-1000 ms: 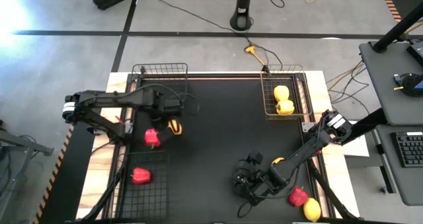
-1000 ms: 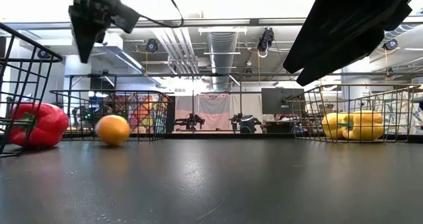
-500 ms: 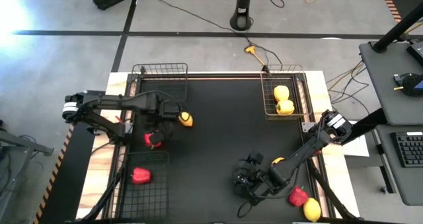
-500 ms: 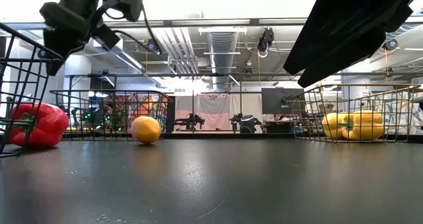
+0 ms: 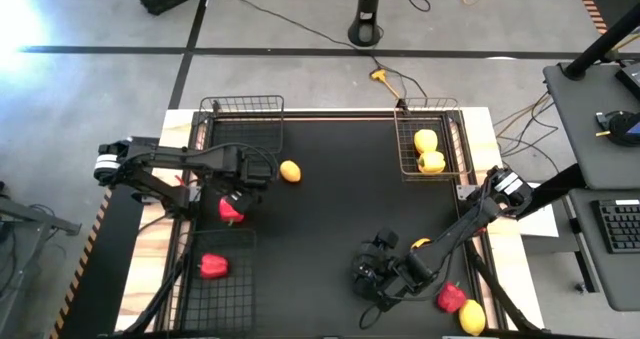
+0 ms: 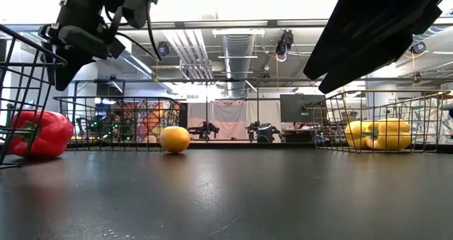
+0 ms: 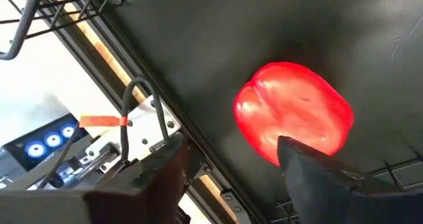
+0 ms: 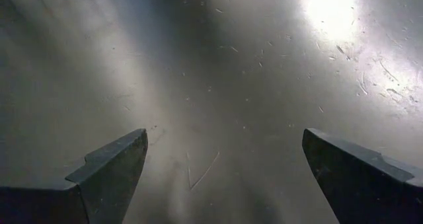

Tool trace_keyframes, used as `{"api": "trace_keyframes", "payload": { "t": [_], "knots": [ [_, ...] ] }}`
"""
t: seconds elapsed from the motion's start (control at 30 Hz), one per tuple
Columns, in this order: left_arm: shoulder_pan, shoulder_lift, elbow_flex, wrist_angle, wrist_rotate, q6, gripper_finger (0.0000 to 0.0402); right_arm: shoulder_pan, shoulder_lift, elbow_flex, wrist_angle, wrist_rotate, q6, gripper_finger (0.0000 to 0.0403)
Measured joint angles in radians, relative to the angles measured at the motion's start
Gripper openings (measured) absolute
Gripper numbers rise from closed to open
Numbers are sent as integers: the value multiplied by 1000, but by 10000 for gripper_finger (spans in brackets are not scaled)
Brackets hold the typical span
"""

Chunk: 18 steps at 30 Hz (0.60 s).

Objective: Sort produce into baskets
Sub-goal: Put the top red bell pepper into the bottom black wire basket

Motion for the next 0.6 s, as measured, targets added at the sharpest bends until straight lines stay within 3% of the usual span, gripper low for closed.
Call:
{"api": "trace_keyframes", "payload": {
  "t": [0.37, 0.6],
  "knots": [
    [-6, 0, 3, -1, 43, -125, 281, -24, -6, 0, -6, -5, -203, 394],
    [23, 0, 3, -1, 74, -154, 299, -82, -48, 37, -37, -80, -394, 394]
  ]
}}
